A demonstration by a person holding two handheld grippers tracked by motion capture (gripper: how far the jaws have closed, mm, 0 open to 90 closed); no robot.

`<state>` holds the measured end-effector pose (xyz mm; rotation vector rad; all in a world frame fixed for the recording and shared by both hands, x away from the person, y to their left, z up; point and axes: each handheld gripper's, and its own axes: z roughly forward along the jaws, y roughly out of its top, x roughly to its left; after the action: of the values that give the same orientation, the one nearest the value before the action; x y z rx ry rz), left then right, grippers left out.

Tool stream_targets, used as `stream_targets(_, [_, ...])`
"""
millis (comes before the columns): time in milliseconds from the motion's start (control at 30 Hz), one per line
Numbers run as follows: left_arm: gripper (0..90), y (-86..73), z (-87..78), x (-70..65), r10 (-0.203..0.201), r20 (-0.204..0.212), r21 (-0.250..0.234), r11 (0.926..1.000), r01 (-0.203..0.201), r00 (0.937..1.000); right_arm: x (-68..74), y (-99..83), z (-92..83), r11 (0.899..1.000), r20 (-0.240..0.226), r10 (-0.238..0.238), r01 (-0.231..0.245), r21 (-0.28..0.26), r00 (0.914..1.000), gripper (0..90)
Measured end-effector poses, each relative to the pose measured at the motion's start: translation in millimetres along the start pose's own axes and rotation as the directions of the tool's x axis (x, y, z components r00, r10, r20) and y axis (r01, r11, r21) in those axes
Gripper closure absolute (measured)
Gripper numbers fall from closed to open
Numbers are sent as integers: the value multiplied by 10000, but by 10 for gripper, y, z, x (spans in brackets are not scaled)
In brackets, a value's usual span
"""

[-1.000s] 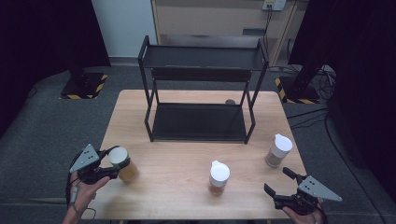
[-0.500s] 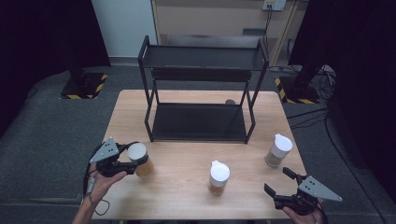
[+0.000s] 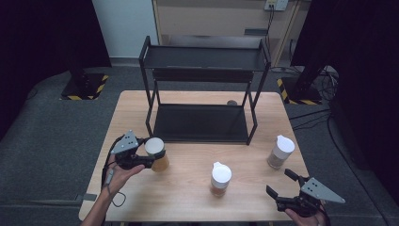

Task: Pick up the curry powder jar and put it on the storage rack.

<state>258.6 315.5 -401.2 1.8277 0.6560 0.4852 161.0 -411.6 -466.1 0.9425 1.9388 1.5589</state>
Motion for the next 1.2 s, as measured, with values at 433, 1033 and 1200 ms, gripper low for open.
stream_targets(433, [318,273,223,67,-352,-598,-320,9989,333,9976,-6,-6,-3,10000,-14,12,-12,-37,10000,57])
stream_targets(1033, [318,576,620,145,-420,-1870,-395,9986,352,9815,-18,-13,-7,10000,-75,50,-50,-66,10000,60])
stream_targets(1200, [317,574,734,176,-624,-2104,-480,9974,535,9756,-20,-15,-10,10000,-82,56,-57,-82,10000,60])
